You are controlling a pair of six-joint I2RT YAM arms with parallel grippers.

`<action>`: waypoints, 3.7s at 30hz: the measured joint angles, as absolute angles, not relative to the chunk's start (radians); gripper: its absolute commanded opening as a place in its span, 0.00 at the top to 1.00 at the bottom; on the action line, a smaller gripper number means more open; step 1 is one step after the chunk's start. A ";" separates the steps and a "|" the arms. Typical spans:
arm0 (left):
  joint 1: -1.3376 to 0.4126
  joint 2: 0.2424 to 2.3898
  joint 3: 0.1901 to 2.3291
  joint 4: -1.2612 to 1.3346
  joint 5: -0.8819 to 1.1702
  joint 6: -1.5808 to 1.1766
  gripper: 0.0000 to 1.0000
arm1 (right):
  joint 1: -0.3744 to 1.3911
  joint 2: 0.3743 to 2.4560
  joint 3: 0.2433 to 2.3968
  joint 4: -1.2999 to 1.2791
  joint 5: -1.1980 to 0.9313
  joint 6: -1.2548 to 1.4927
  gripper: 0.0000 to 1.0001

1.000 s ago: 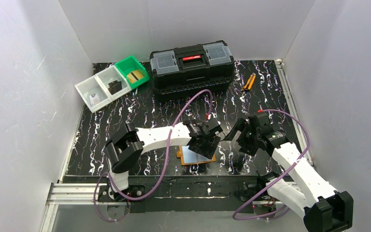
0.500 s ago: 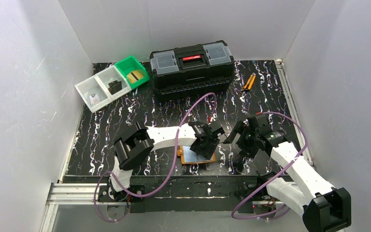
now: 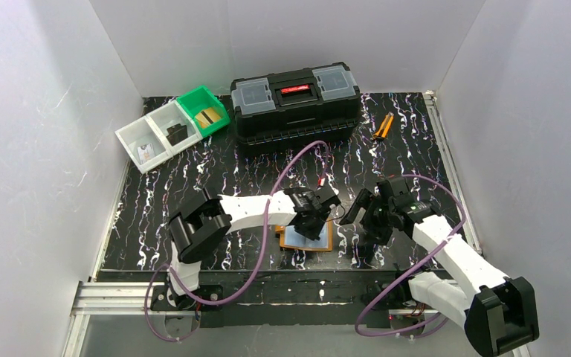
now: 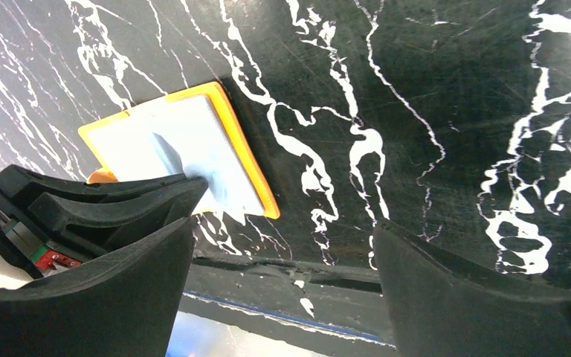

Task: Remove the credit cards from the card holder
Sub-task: Remove the credit card from the card holder.

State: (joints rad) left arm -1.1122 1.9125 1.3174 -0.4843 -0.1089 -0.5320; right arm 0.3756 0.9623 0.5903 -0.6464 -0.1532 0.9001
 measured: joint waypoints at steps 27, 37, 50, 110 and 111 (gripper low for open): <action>-0.904 1.793 1.042 -0.196 0.306 -0.620 1.00 | 0.614 1.237 0.615 -0.438 -0.227 0.971 0.66; -0.896 1.791 1.036 -0.187 0.324 -0.622 1.00 | 0.638 1.316 0.642 -0.398 -0.223 0.974 0.72; -0.893 1.791 1.033 -0.186 0.331 -0.622 1.00 | 0.654 1.344 0.645 -0.393 -0.209 0.974 0.73; -0.863 1.617 1.078 -0.419 0.215 -0.586 0.80 | 0.670 1.335 0.670 -0.387 -0.205 0.989 0.99; -0.859 1.605 1.078 -0.440 0.192 -0.584 0.83 | 0.670 1.329 0.675 -0.395 -0.204 0.989 0.99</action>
